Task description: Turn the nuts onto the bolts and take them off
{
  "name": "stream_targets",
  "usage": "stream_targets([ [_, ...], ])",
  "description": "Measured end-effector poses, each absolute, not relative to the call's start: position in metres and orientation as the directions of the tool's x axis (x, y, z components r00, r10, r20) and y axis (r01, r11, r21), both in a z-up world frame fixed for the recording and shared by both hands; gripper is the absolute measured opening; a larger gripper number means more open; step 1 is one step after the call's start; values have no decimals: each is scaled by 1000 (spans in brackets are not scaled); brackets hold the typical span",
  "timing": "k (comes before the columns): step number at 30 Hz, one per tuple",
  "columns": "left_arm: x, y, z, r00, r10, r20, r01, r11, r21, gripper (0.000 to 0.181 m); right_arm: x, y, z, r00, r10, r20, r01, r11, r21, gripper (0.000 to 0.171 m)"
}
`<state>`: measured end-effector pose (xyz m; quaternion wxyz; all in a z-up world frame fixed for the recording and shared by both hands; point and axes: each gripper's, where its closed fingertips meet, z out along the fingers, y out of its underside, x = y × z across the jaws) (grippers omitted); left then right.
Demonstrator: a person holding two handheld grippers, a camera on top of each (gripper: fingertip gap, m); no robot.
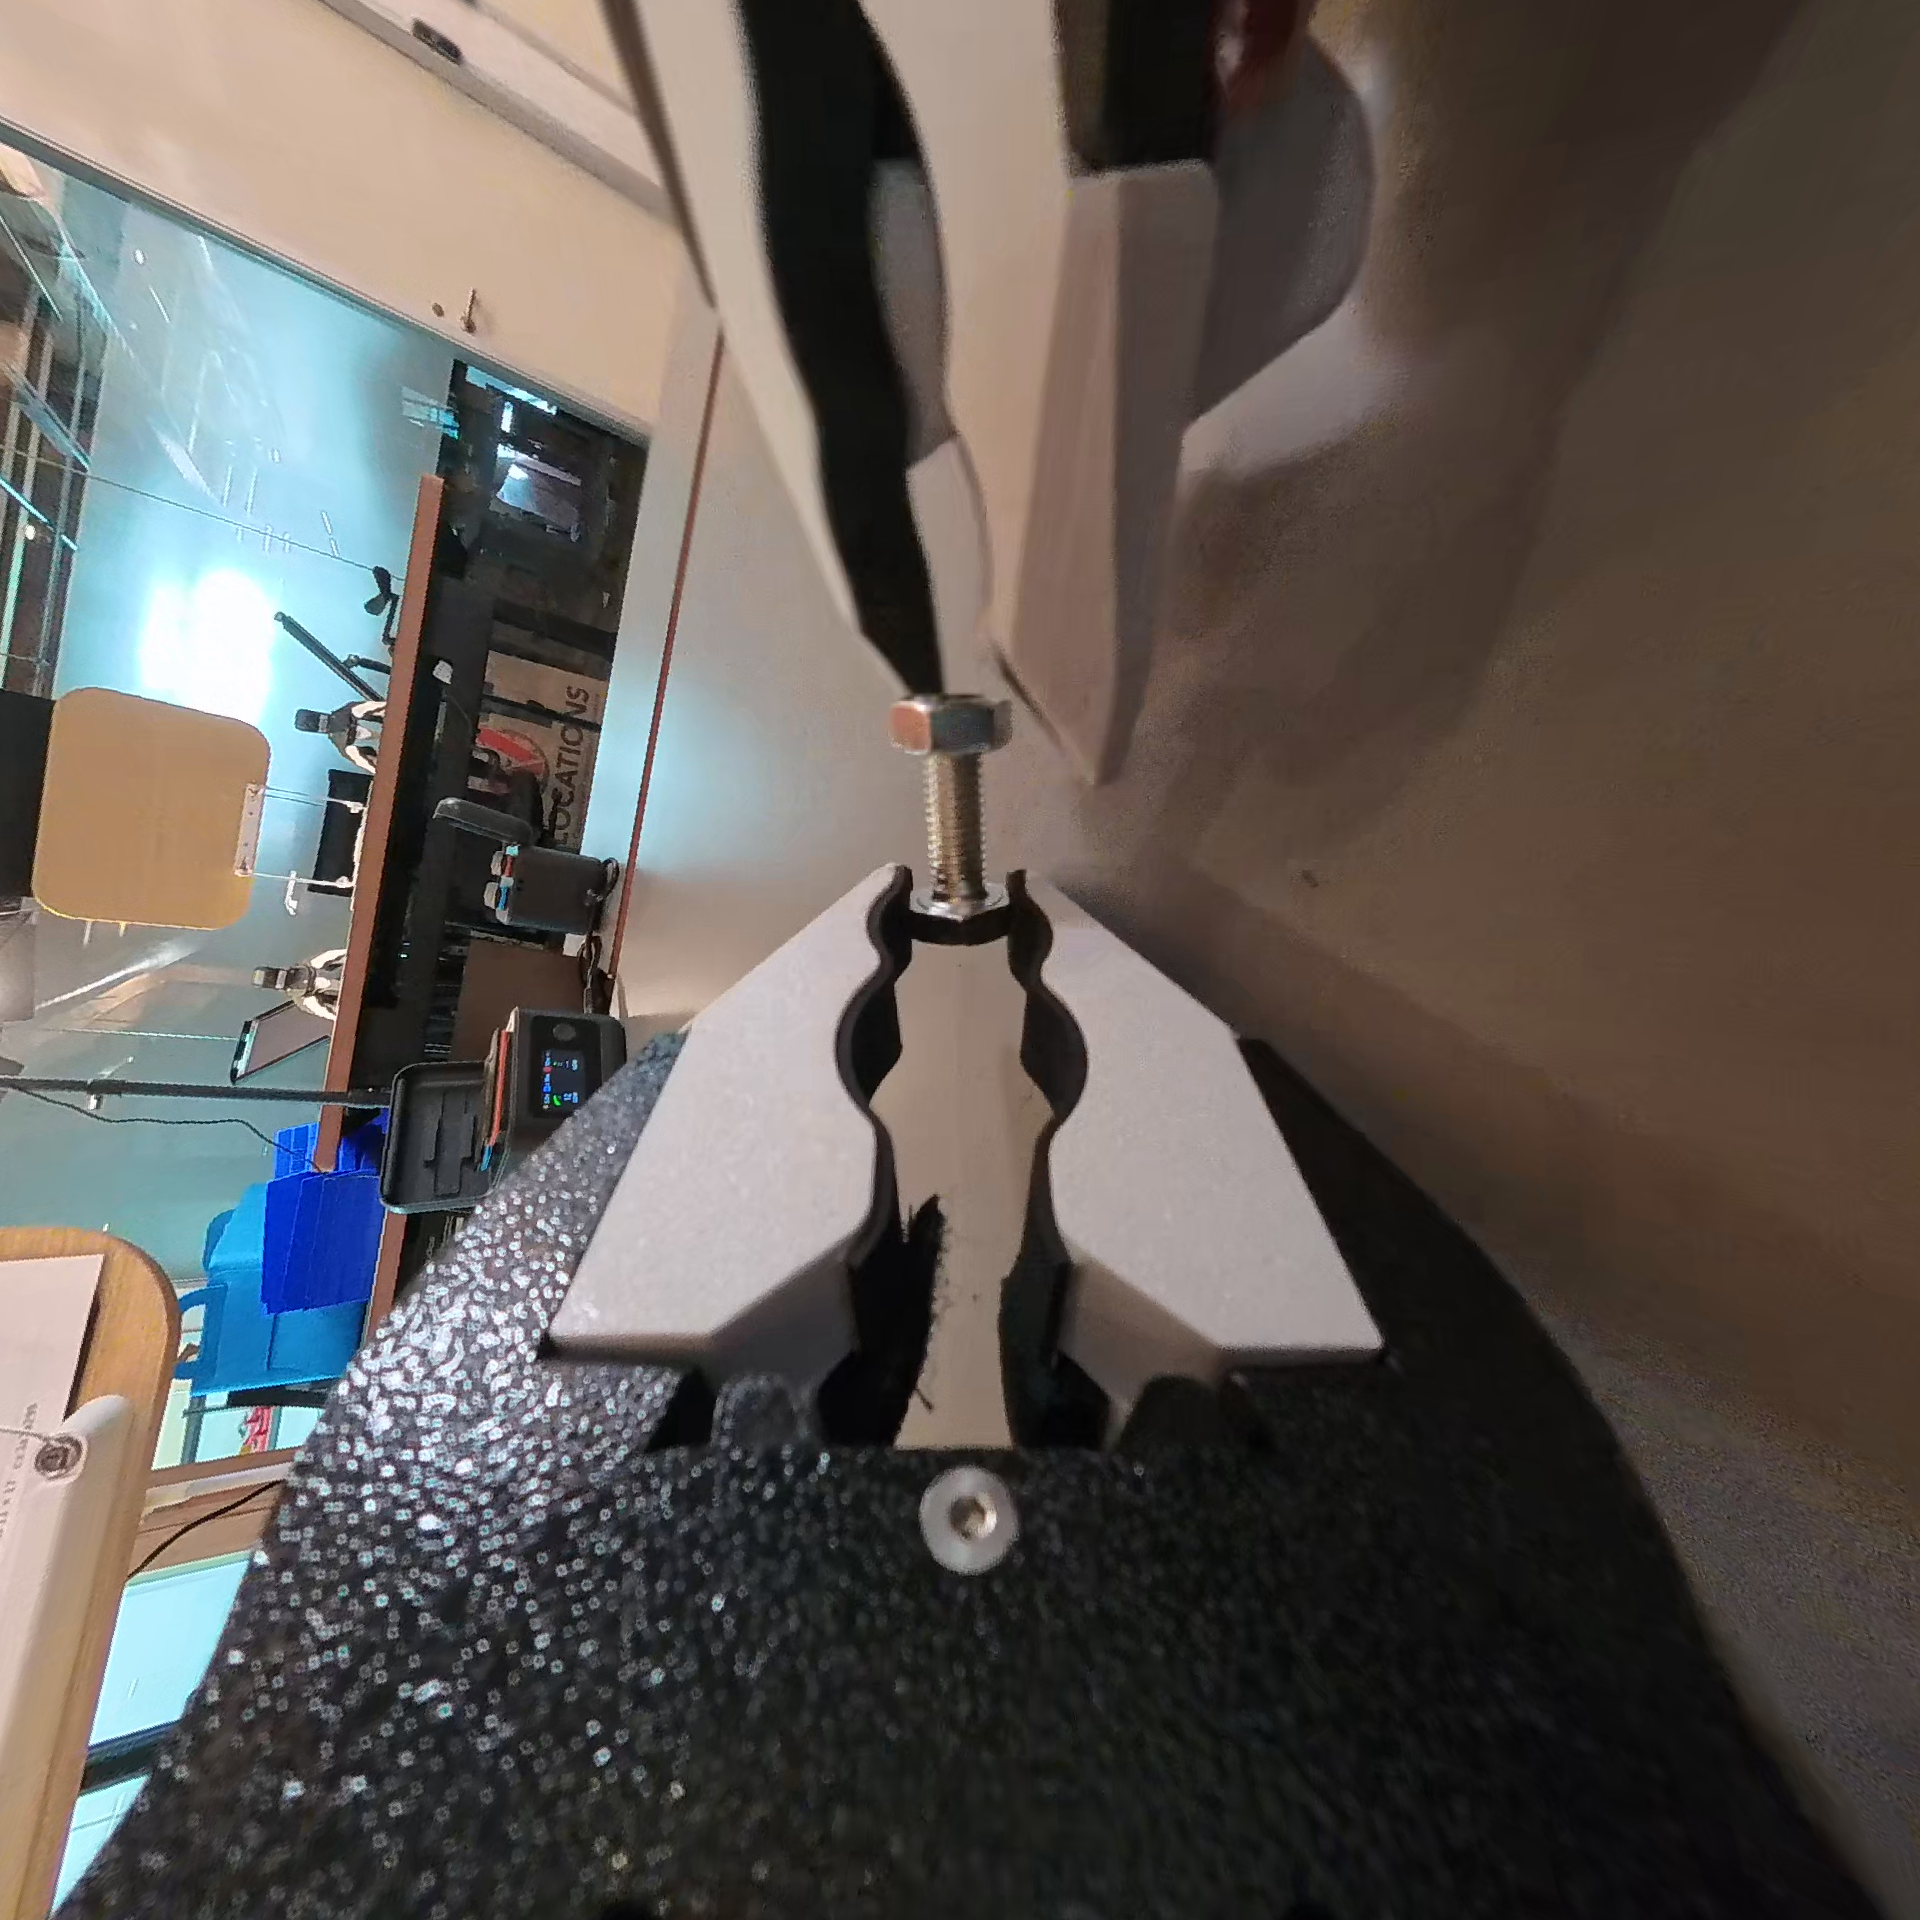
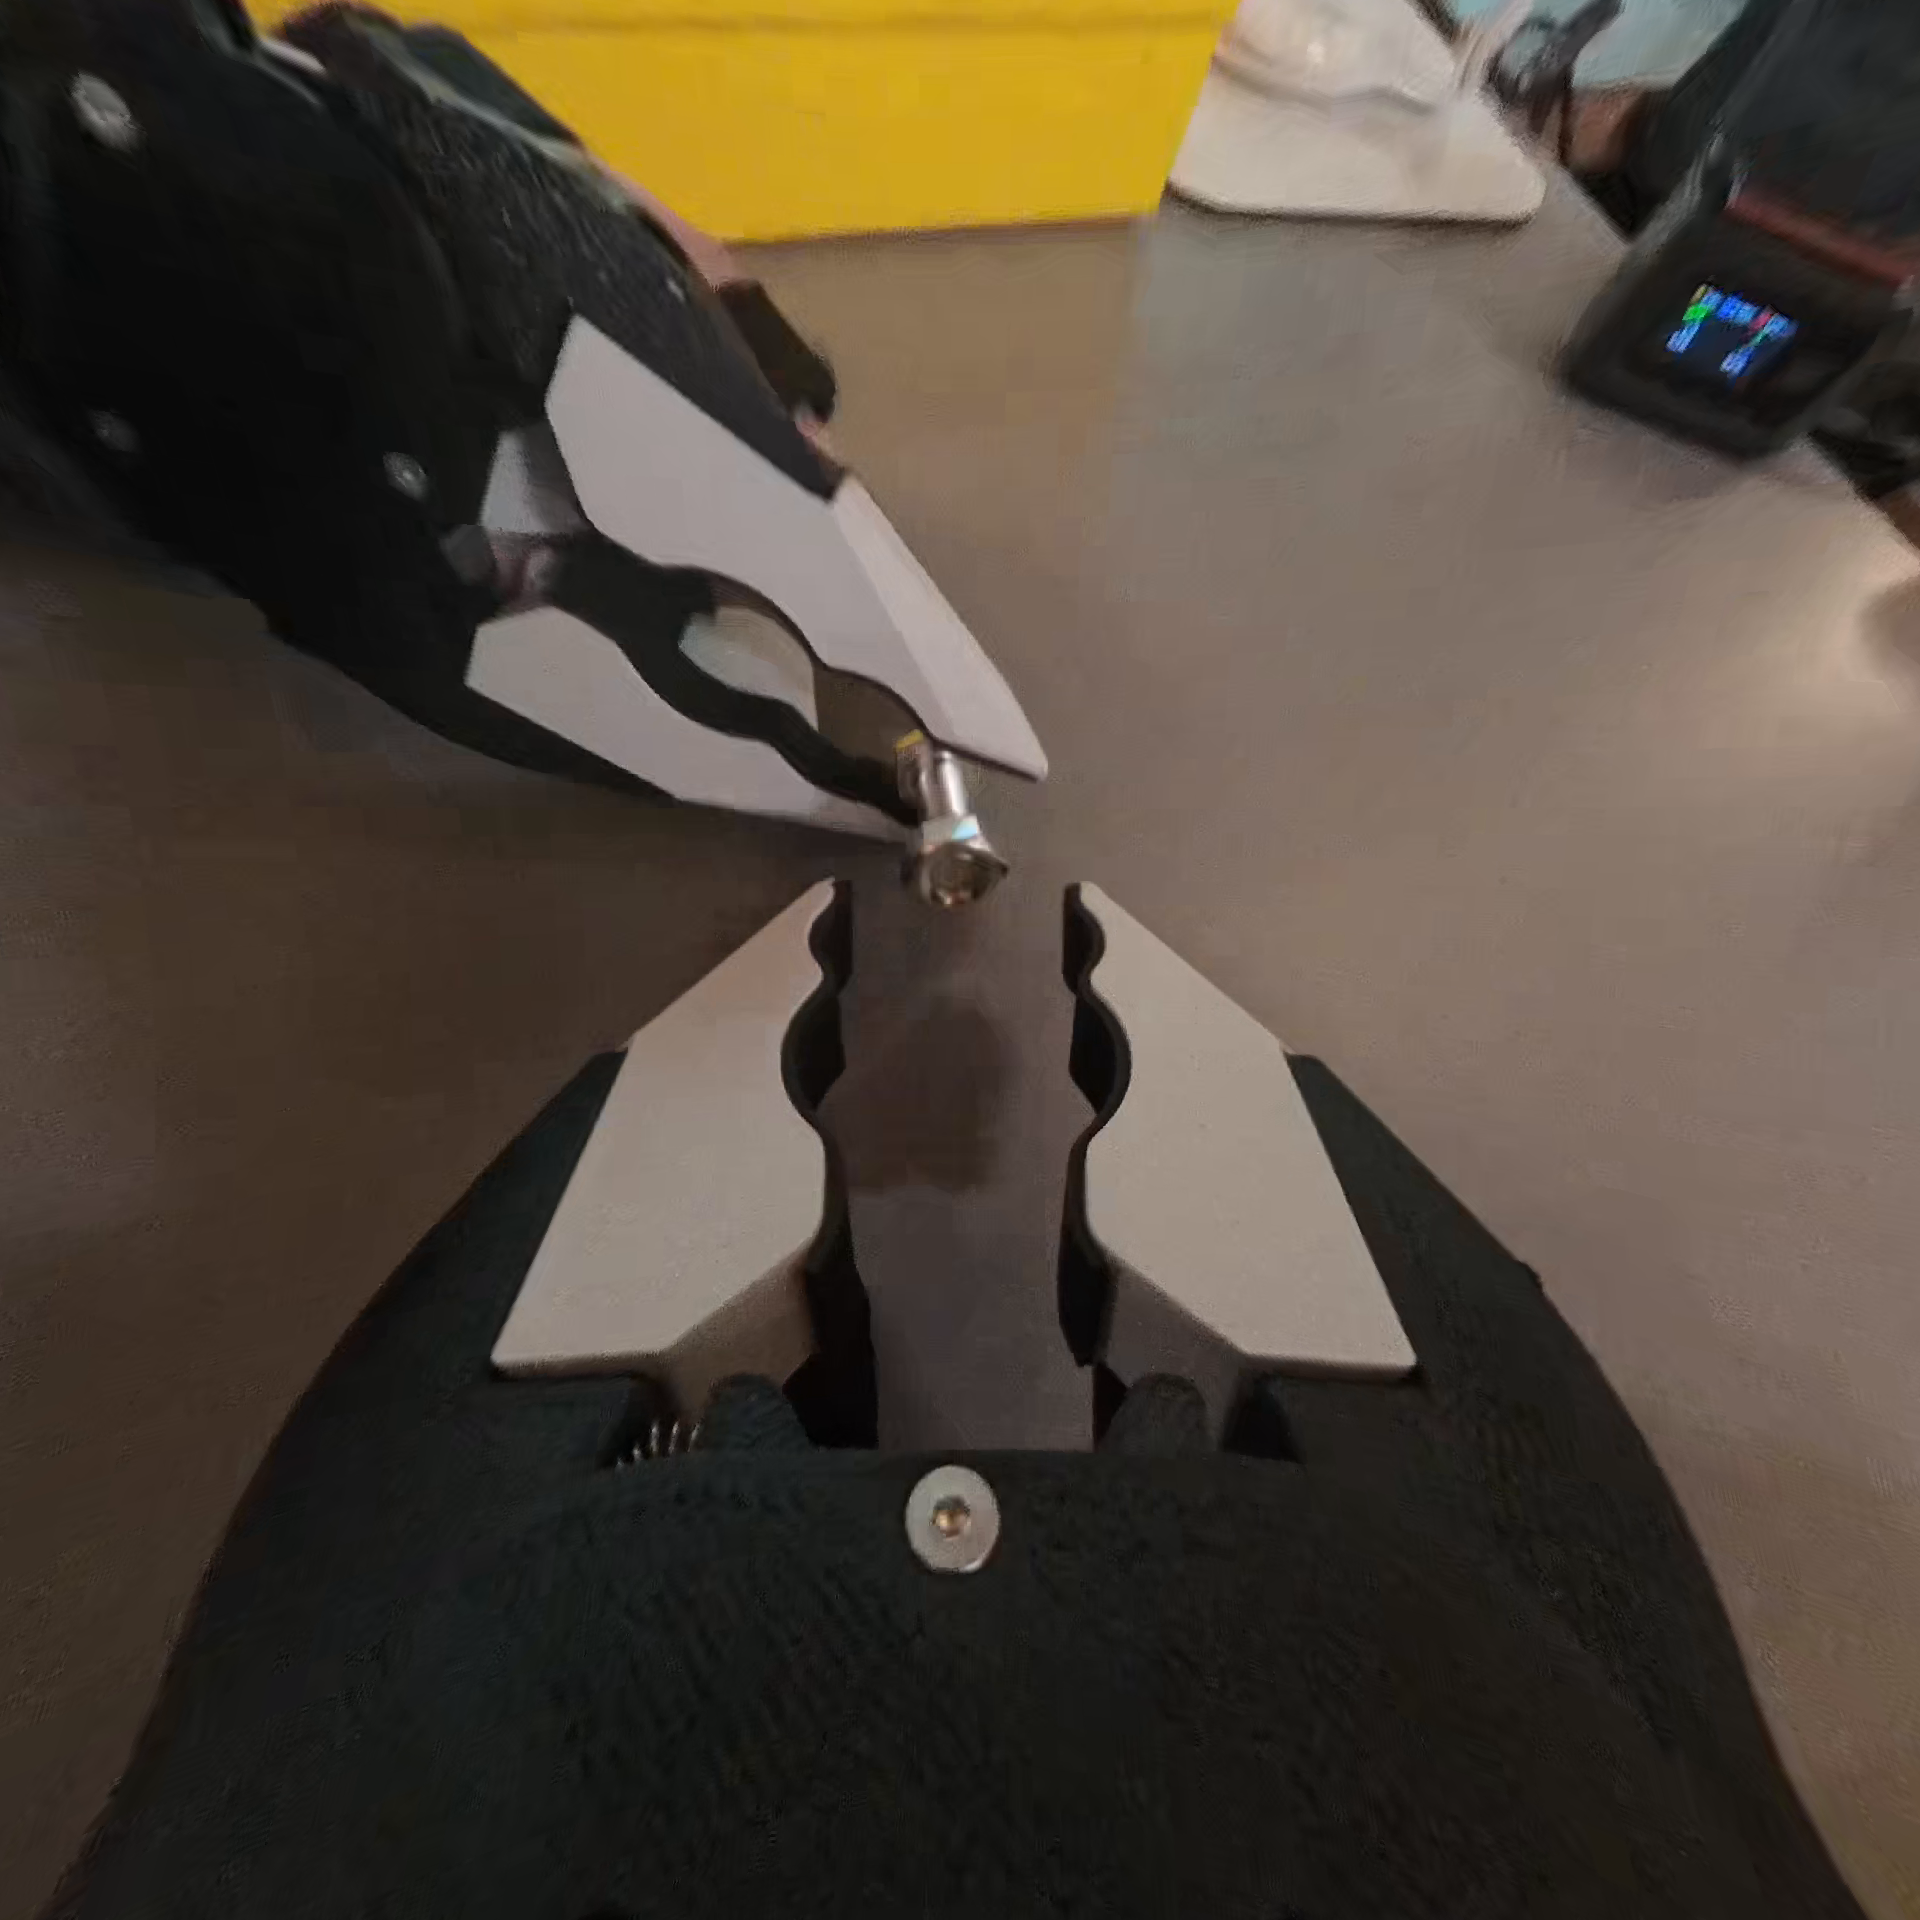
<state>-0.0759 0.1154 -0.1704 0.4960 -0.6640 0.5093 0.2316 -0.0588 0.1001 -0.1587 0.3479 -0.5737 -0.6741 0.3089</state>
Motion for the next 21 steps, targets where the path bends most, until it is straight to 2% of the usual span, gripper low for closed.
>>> stream_targets([
  [3, -76, 115, -170, 373, -447, -813, -907, 10, -421, 16, -62, 90, -164, -150, 984, 92, 568, 162, -807, 41],
  [4, -76, 115, -170, 372, -446, -814, -907, 13, -422, 17, -67, 84, -157, -174, 976, 130, 526, 203, -826, 46],
  [6, -77, 115, -170, 375, -447, -812, -906, 10, -423, 17, -72, 64, -134, -264, 932, 249, 370, 336, -866, 40],
  [7, -77, 115, -170, 376, -447, -812, -905, 10, -425, 17, -74, 61, -122, -252, 930, 269, 307, 340, -889, 39],
  [9, -77, 115, -169, 376, -445, -813, -905, 12, -425, 16, -70, 80, -127, -166, 968, 191, 395, 242, -886, 38],
  [11, -77, 115, -169, 372, -444, -815, -907, 11, -421, 16, -65, 102, -139, -43, 999, 27, 476, 44, -878, 37],
  [14, -77, 115, -169, 361, -439, -823, -913, 15, -409, 16, -62, 102, -150, 9, 970, -244, 518, -213, -828, 38],
  [16, -77, 115, -169, 358, -437, -825, -914, 17, -405, 16, -64, 95, -154, 3, 940, -340, 537, -288, -793, 37],
  [17, -77, 115, -169, 356, -436, -827, -915, 18, -404, 16, -65, 95, -154, 13, 935, -356, 536, -307, -787, 28],
  [18, -78, 115, -168, 358, -433, -827, -914, 19, -405, 16, -66, 96, -153, 14, 936, -351, 530, -305, -791, 17],
  [19, -77, 115, -168, 365, -435, -823, -909, 24, -415, 16, -65, 98, -153, 5, 952, -307, 534, -262, -804, 17],
  [21, -75, 115, -167, 374, -443, -815, -899, 42, -435, 16, -63, 98, -152, -72, 994, -79, 539, -28, -842, 17],
])
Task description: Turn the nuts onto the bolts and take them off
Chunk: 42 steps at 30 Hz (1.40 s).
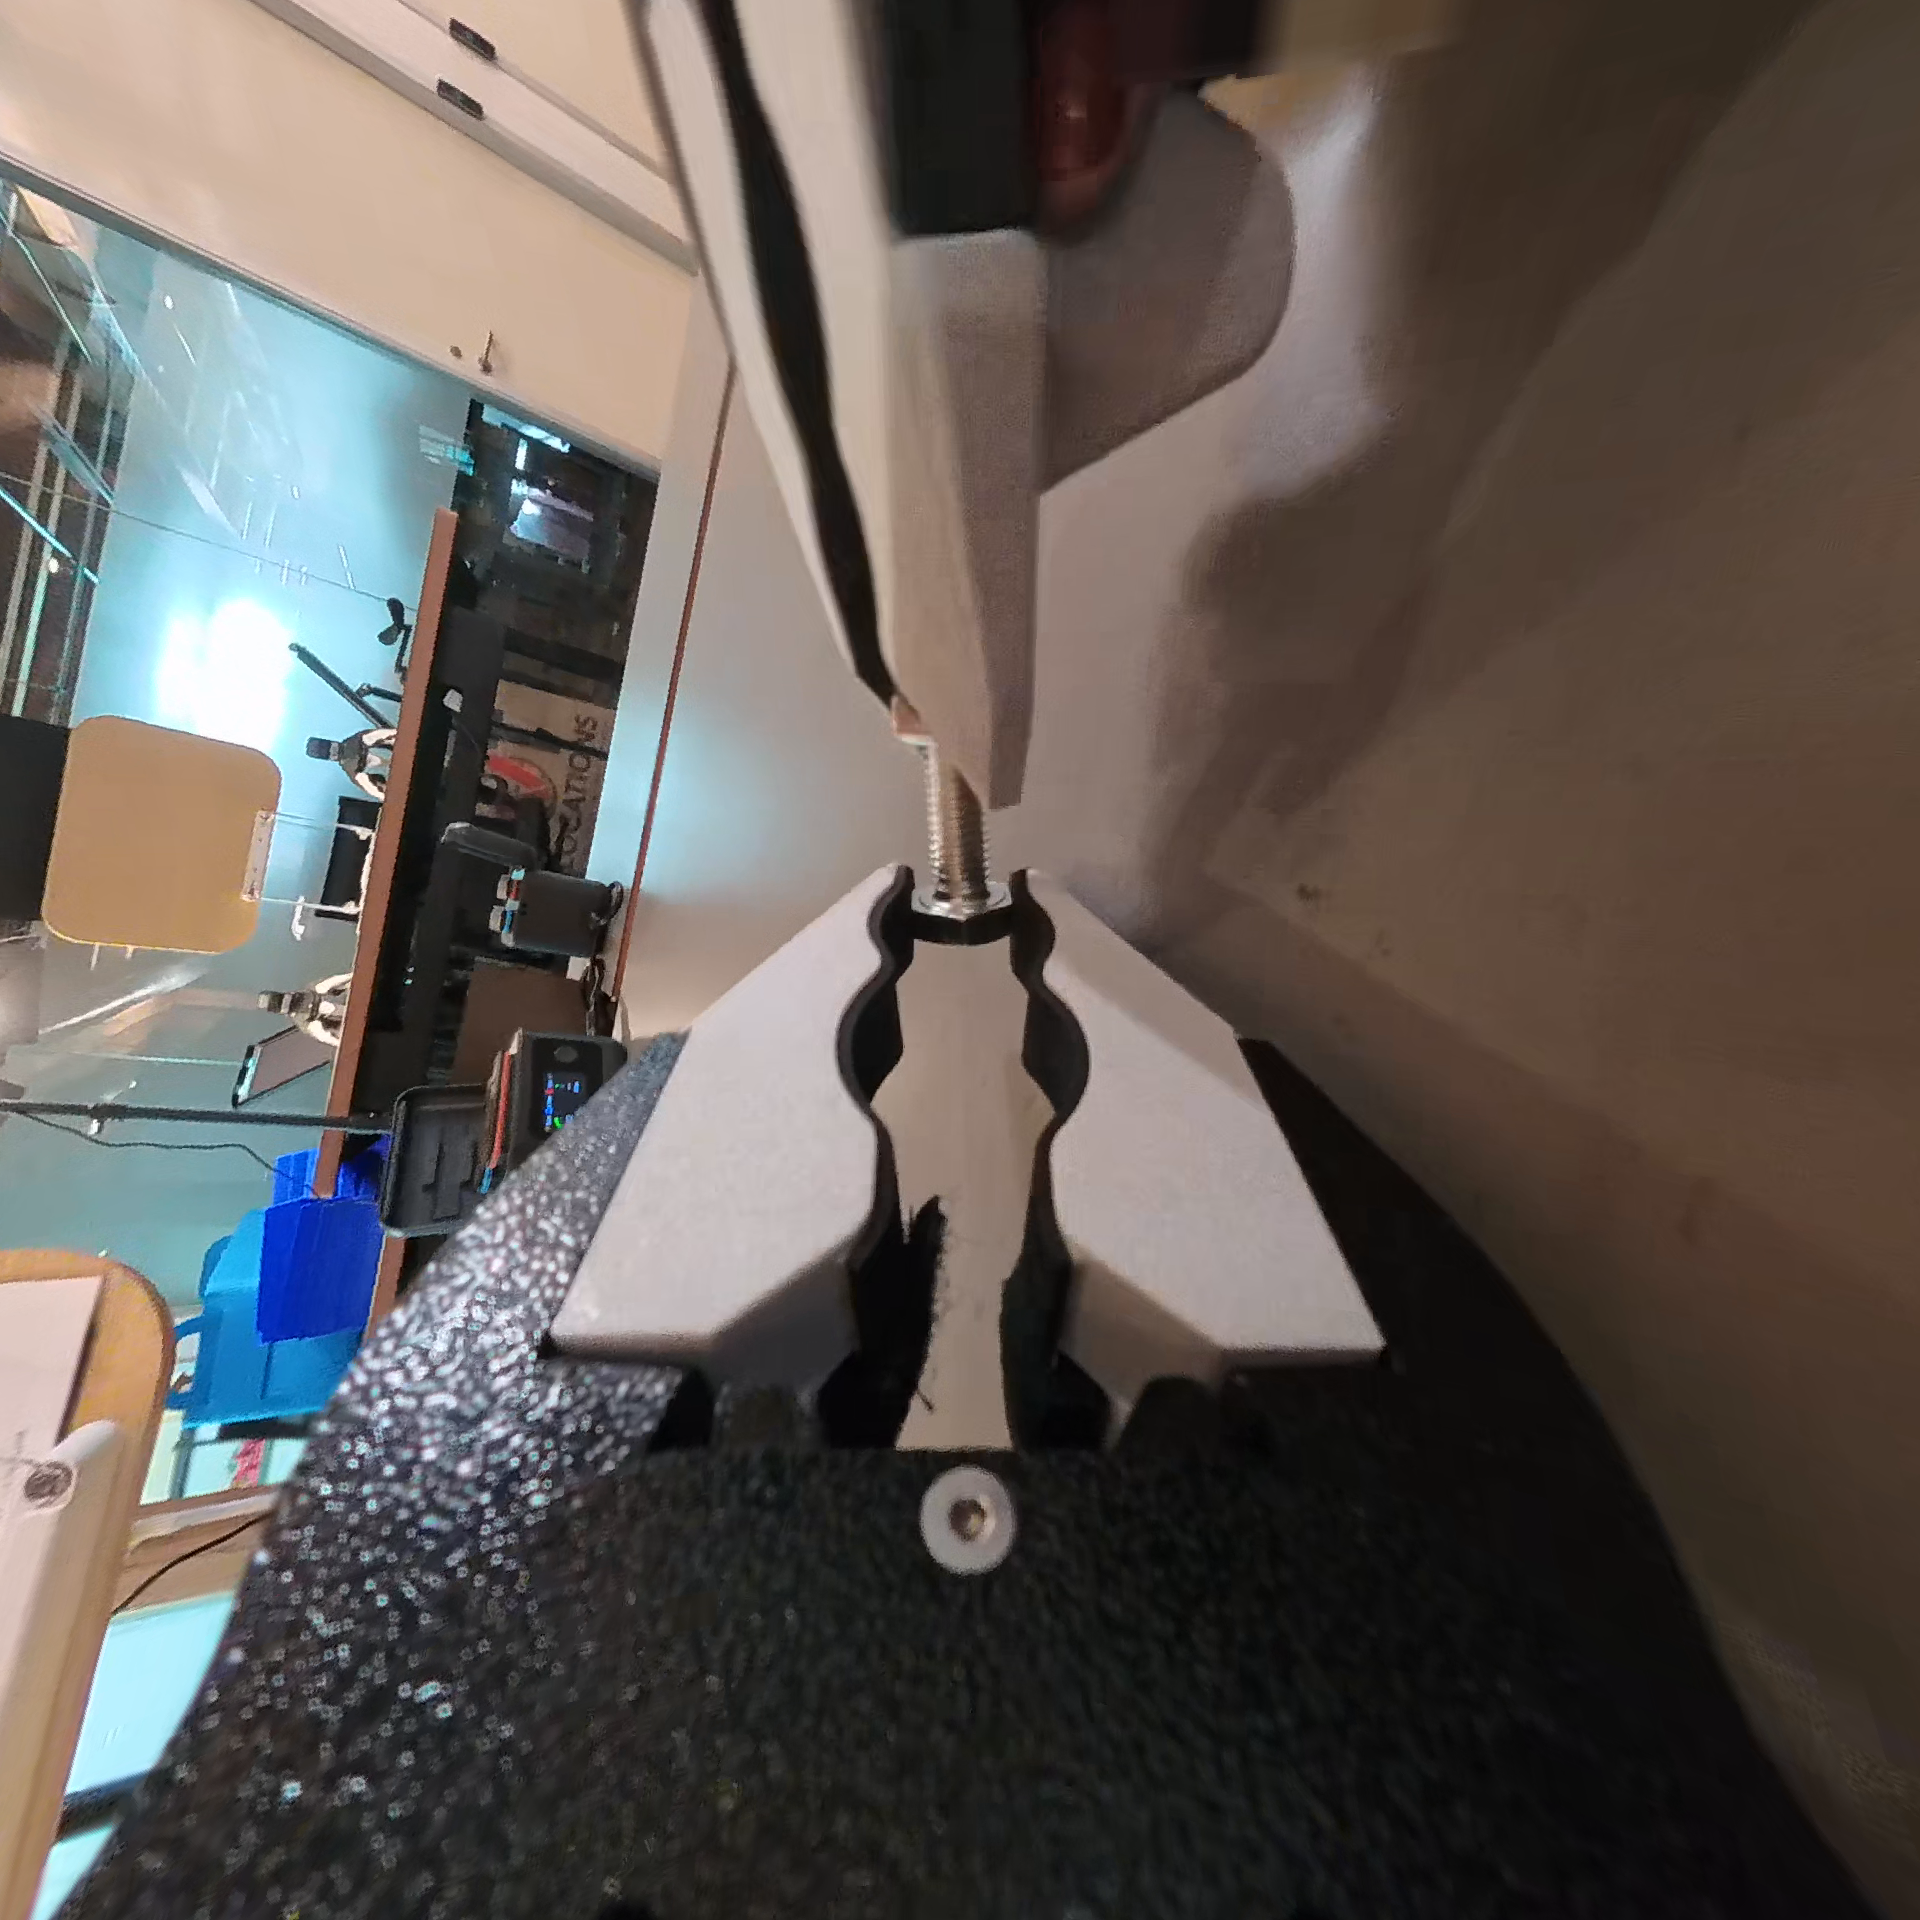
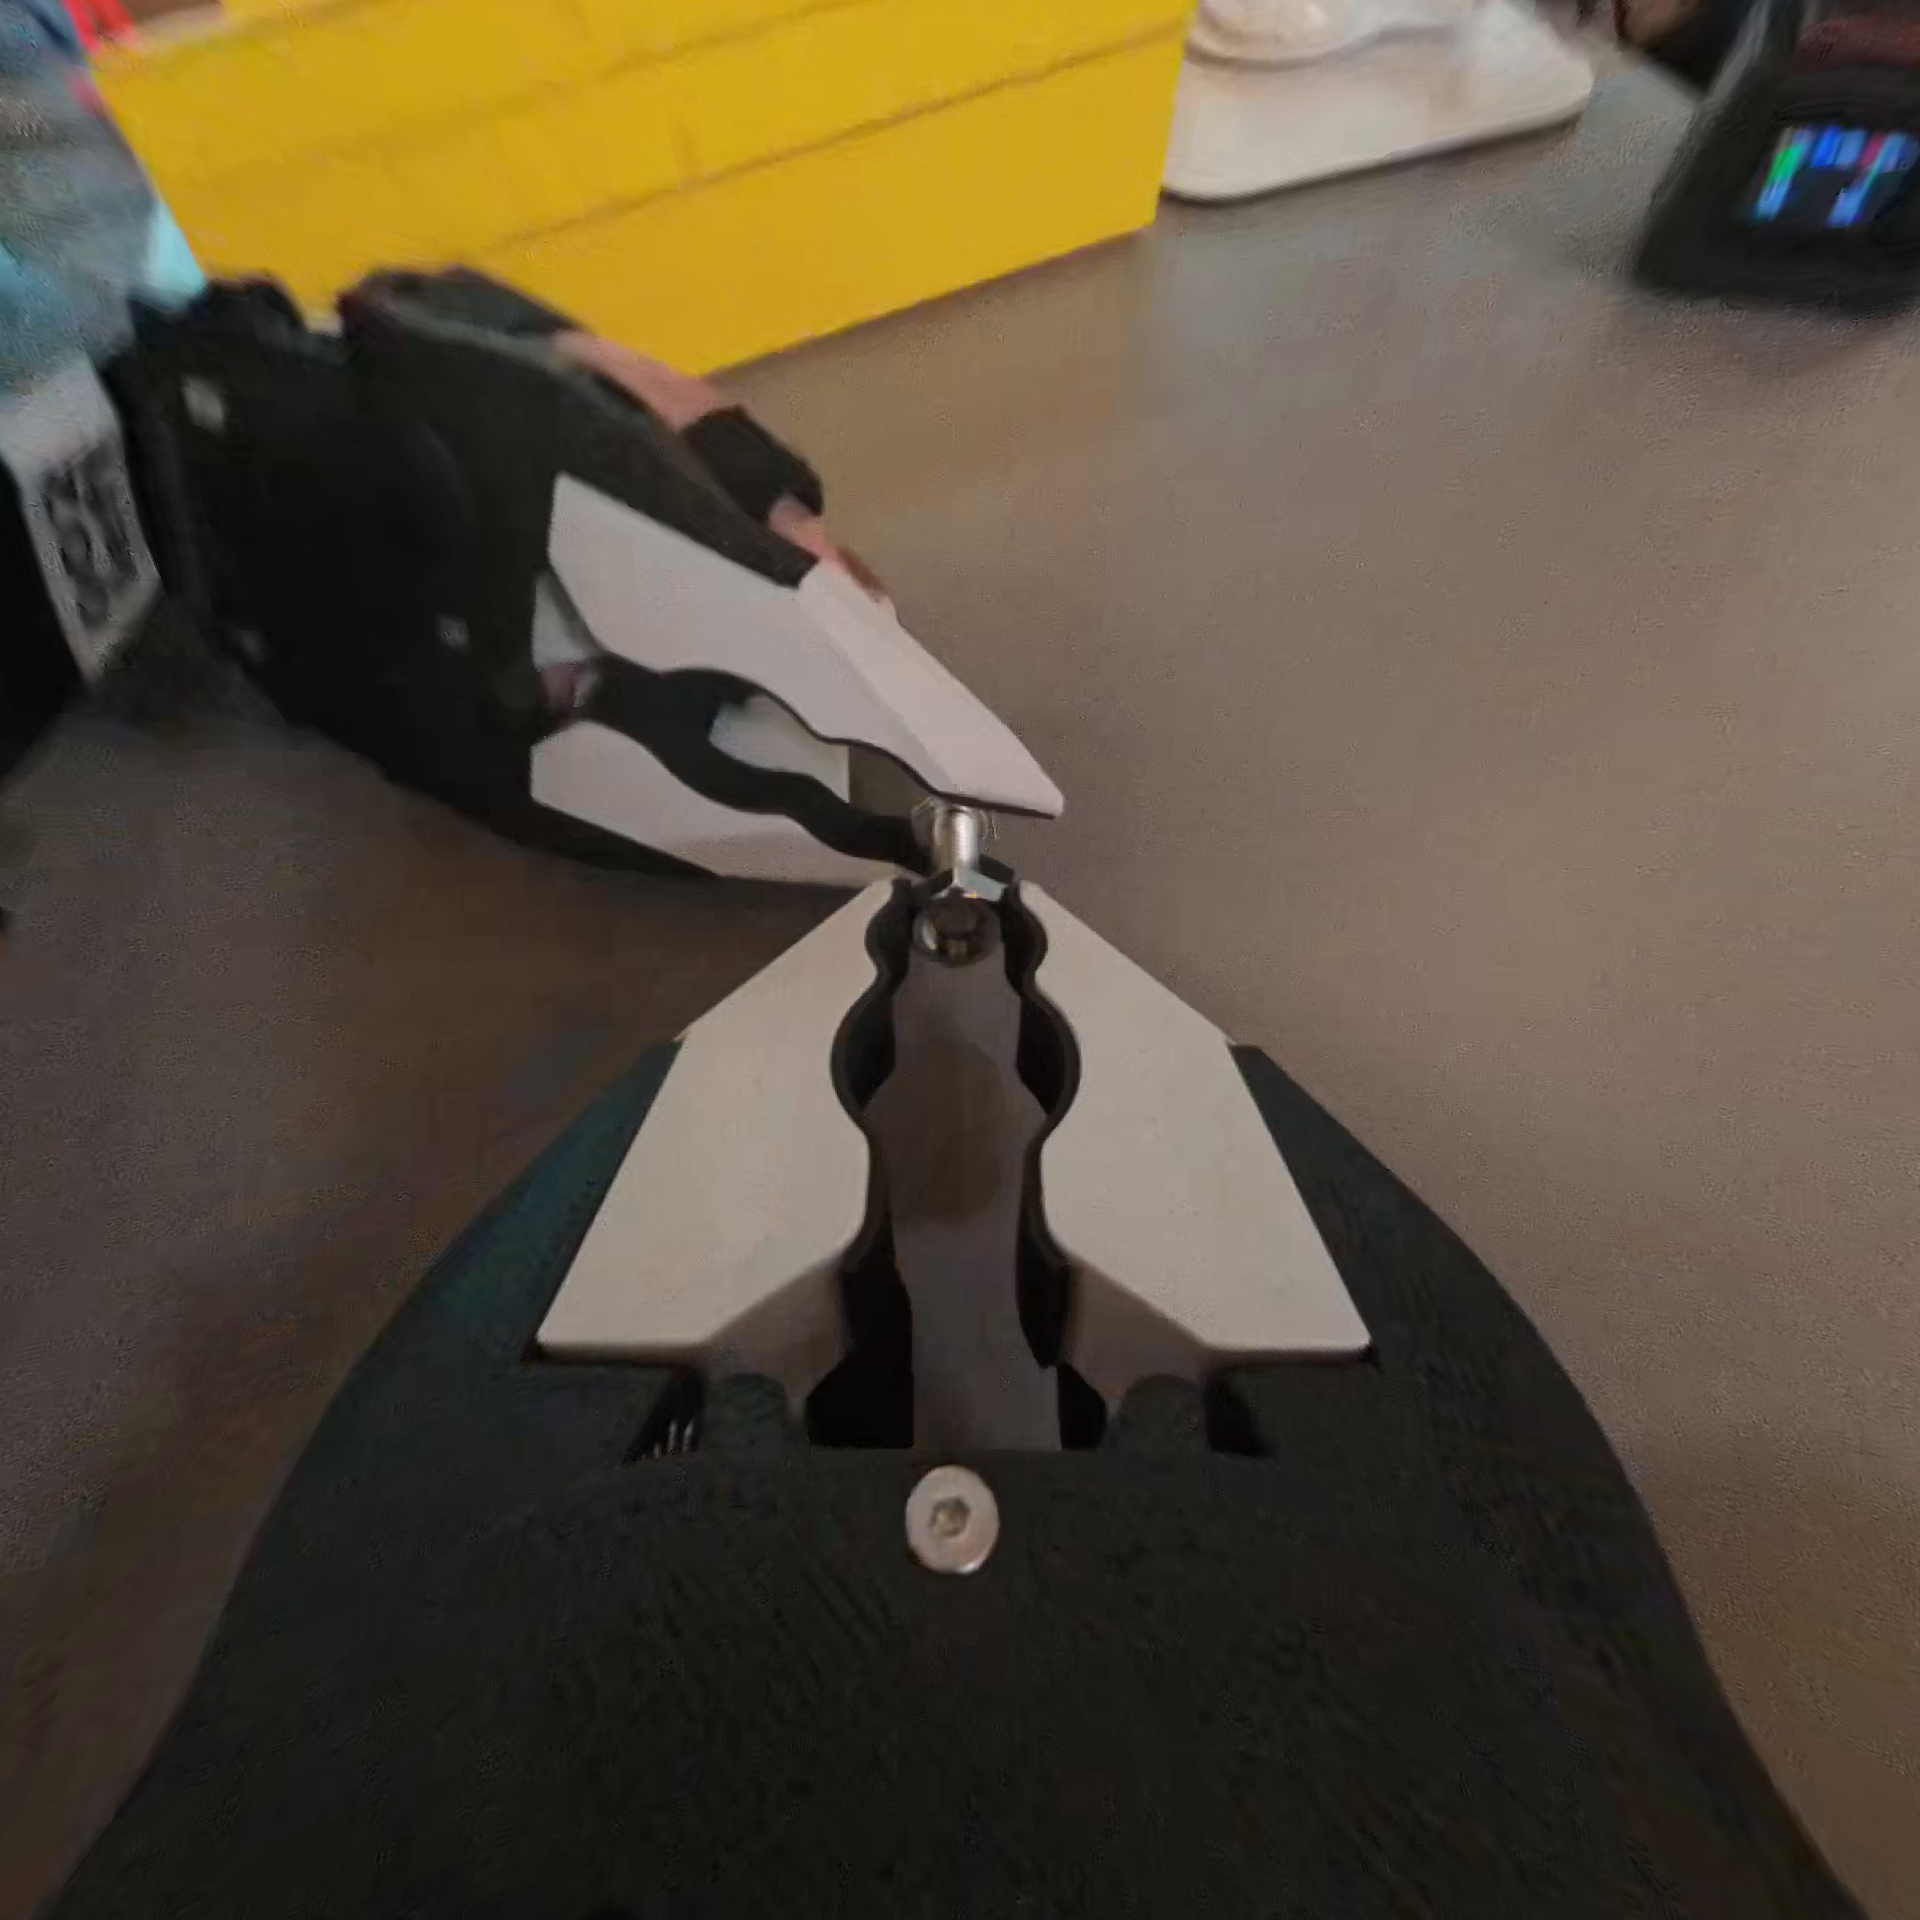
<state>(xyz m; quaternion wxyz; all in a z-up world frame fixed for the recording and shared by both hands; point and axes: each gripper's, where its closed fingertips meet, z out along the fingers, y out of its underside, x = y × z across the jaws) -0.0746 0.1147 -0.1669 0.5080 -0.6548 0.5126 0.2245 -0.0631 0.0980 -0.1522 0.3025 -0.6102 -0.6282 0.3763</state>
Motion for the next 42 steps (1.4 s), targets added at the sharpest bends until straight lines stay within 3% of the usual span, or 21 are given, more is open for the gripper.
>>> stream_targets([
  [2, -70, 114, -164, 387, -449, -806, -885, 66, -461, 16, -60, 97, -149, -177, 934, 311, 516, 357, -779, 16],
  [4, -65, 109, -162, 394, -472, -788, -864, 103, -493, 16, -56, 92, -146, -288, 687, 667, 464, 710, -530, 16],
  [7, -57, 96, -159, 443, -594, -672, -781, 113, -614, 16, -51, 83, -141, -374, 396, 839, 429, 876, -222, 17],
  [11, -36, 67, -133, 478, -799, -365, -597, 9, -802, 16, -35, 69, -114, -402, 28, 915, 273, 958, 91, 17],
  [15, -8, 44, -100, 387, -913, 126, -320, -261, -910, 16, -18, 58, -78, -331, -508, 795, 82, 824, 561, 17],
  [17, 2, 29, -76, 178, -886, 429, -132, -453, -882, 16, -12, 49, -57, -248, -631, 735, 57, 748, 661, 16],
  [19, 4, 18, -46, -152, -708, 690, 23, -700, -714, 16, -8, 41, -33, -160, -730, 664, 69, 663, 745, 16],
  [20, 4, 16, -38, -287, -614, 735, 39, -775, -631, 16, -7, 39, -26, -145, -758, 636, 70, 634, 771, 16],
  [22, 7, 15, -35, -398, -563, 725, 49, -802, -596, 16, -5, 38, -21, -132, -798, 588, 61, 585, 808, 16],
  [24, 10, 25, -40, -344, -606, 717, 83, -780, -620, 16, -2, 48, -26, -170, -751, 638, 76, 636, 768, 16],
  [26, 11, 37, -47, -238, -681, 692, 116, -728, -676, 16, 2, 63, -34, -235, -564, 792, 138, 787, 601, 27],
  [28, 4, 51, -46, -112, -783, 612, 197, -621, -759, 15, 9, 81, -37, -271, -262, 926, 251, 910, 331, 47],
  [30, -6, 70, -47, 121, -880, 459, 249, -421, -872, 15, 15, 93, -39, -245, 172, 954, 365, 928, -74, 48],
  [32, -18, 89, -51, 410, -882, 234, 184, -172, -968, 15, 16, 98, -47, -154, 697, 701, 488, 670, -559, 41],
  [33, -22, 94, -53, 516, -852, 86, 95, -43, -995, 15, 14, 97, -49, -83, 884, 460, 524, 431, -734, 41],
  [34, -26, 98, -54, 604, -793, -79, -17, 86, -996, 16, 11, 92, -51, -30, 982, 187, 528, 174, -831, 46],
  [35, -29, 100, -55, 656, -716, -239, -147, 189, -971, 16, 8, 88, -49, 15, 998, -63, 508, -62, -859, 47],
  [37, -28, 101, -57, 658, -579, -482, -360, 320, -876, 16, 2, 85, -43, 60, 907, -416, 456, -396, -797, 48],
  [39, -25, 99, -56, 629, -481, -611, -471, 389, -792, 16, -1, 93, -41, 103, 812, -574, 397, -563, -725, 46],
  [42, -21, 97, -58, 569, -391, -724, -582, 430, -690, 16, -4, 92, -45, 110, 714, -691, 401, -668, -627, 45],
])
